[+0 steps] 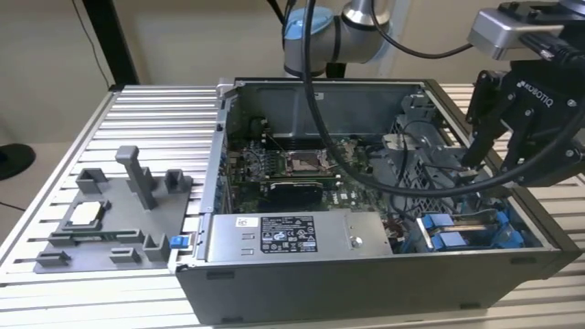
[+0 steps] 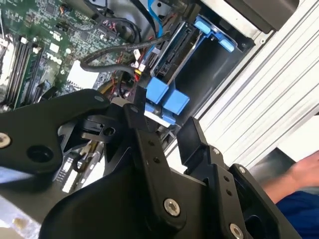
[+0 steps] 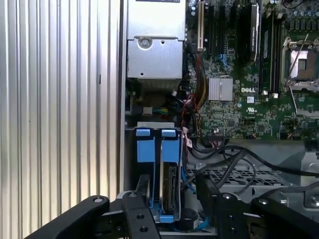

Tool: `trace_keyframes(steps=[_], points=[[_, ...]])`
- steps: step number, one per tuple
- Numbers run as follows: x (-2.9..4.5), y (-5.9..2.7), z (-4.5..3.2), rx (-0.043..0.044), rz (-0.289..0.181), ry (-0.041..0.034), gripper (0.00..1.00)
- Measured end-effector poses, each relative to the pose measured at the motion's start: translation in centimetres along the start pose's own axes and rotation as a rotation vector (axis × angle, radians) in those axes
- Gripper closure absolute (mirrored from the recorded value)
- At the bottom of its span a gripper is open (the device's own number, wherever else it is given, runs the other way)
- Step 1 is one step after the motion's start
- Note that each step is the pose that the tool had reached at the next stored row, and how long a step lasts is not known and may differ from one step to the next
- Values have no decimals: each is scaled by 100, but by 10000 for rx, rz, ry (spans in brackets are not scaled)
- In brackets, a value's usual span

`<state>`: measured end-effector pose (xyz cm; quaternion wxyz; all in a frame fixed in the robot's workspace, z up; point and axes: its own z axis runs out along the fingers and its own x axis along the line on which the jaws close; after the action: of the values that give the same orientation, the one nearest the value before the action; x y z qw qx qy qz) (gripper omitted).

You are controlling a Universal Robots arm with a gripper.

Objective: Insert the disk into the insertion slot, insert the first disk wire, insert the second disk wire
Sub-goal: 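Insert the disk into the insertion slot, then insert the first disk wire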

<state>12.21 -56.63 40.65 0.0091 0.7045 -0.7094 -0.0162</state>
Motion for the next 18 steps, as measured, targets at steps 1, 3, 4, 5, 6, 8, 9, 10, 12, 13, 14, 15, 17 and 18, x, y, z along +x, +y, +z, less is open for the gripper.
trace_keyframes(steps=[1, 3, 4, 5, 6, 8, 9, 10, 12, 13, 14, 15, 17, 18], points=[[-12, 12, 5, 62, -3, 0, 0], [-43, 31, 20, 236, -11, -1, 0], [-60, 35, 26, 334, -18, -1, 0], [-77, 39, 31, 433, -26, -2, 0], [-92, 45, 38, 526, -33, -1, 0], [-121, 61, 56, 697, -45, -3, 0], [-132, 72, 66, 751, -51, -2, 0], [-141, 82, 75, 779, -55, -5, 0], [-145, 96, 88, 804, -57, -5, 0], [-145, 99, 94, 819, -57, -5, 0], [-145, 101, 103, 834, -58, -4, 0], [-145, 103, 112, 847, -57, -4, 0], [-146, 102, 130, 855, -60, -3, 0], [-148, 102, 138, 857, -64, -3, 0]])
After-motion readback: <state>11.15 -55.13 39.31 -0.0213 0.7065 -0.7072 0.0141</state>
